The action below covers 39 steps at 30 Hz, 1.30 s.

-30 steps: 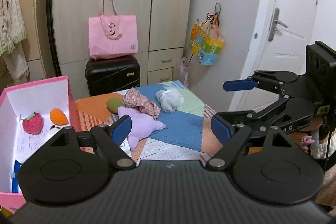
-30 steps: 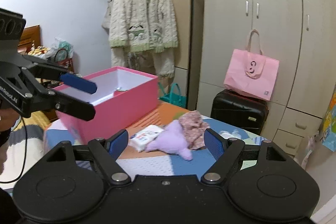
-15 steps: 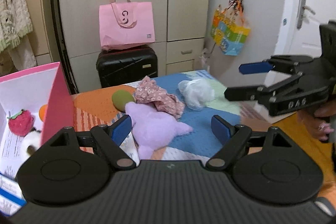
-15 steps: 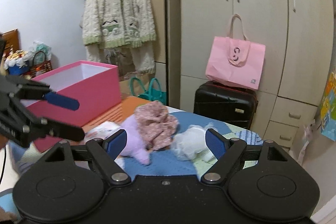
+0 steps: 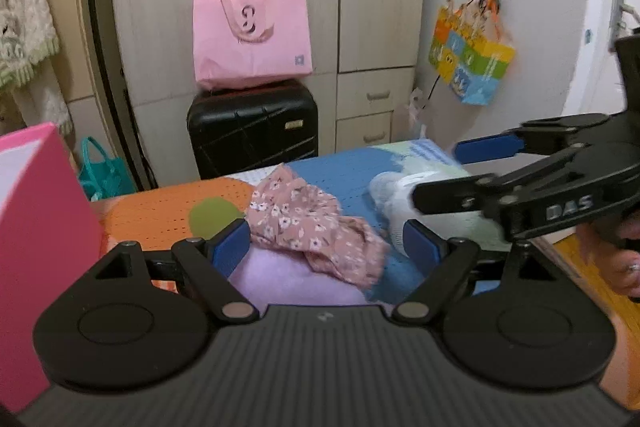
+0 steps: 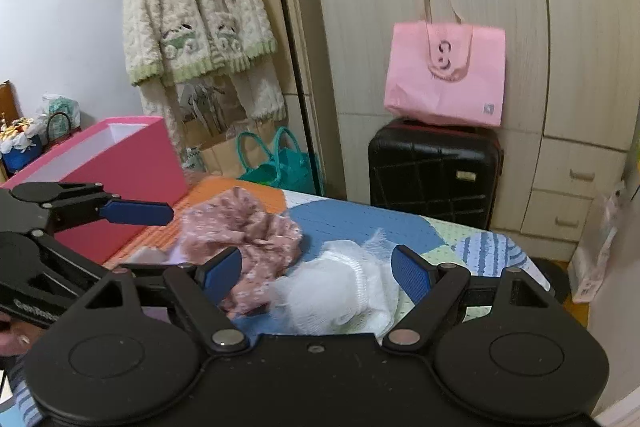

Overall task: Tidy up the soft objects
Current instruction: 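Grasp the pink floral cloth with the left tool while the right tool grasps the white mesh puff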

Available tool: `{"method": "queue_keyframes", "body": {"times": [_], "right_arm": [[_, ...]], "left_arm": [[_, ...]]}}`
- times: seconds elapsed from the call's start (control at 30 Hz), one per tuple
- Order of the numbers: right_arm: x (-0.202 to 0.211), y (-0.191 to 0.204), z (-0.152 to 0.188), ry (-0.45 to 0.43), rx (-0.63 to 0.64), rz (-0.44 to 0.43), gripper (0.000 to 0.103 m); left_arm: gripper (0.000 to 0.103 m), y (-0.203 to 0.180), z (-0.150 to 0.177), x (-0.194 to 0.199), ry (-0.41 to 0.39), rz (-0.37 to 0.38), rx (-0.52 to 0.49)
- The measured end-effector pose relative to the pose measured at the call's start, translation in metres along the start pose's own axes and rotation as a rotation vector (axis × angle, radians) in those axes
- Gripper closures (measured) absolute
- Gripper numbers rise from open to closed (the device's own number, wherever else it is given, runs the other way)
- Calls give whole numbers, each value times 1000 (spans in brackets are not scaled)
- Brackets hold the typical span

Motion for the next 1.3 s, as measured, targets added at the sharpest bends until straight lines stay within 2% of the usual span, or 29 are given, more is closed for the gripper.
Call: {"method": "queue_keyframes", "body": {"times": [0.07, 0.13, 0.23, 0.4, 0.53, 0.63, 0.73, 0.77, 0.9, 0.97, 1.13, 1.3], "right_arm": [[-6, -9, 1, 10, -21, 8, 17], [-7, -17, 1, 13, -70, -25, 17], [-11, -24, 1, 23, -114, -66, 17], [-24, -25, 8, 51, -112, -85, 18], [-28, -21, 15, 67, -76, -77, 18], [-28, -19, 19, 68, -44, -69, 19], [-28, -18, 23, 71, -28, -69, 28], [-28, -19, 24, 74, -26, -72, 34], [-28, -17, 27, 77, -12, -81, 50], [-25, -16, 28, 80, -8, -79, 54], [-15, -13, 26, 48, 16, -25, 56], [-4, -9, 26, 43, 14, -11, 56]], "left_arm": [[20, 6, 0, -6, 2, -9, 41], [20, 4, -3, -8, -15, 26, 47], [20, 0, -6, -10, -30, 3, 4], [26, -17, 0, -16, -37, -35, -107], [50, -26, 7, -26, 12, -60, -174], [64, -29, 12, -32, 37, -61, -188], [78, -29, 13, -34, 47, -48, -166], [83, -28, 14, -34, 52, -34, -148], [89, -24, 13, -34, 42, 1, -94], [90, -23, 13, -32, 29, 9, -79], [90, -25, 10, -23, -10, 40, -58], [90, -30, 5, -7, -54, 60, -49]]}}
Point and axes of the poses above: each gripper's, at about its wrist camera, not at the fingertips, and x roughly against the way its jaws point, y to its left, z to its underside, the point moved 9 cm from there along -x, roughly the way its jaws point, and after that the axes turned 2 degrees about -x, right-handed, at the moved point
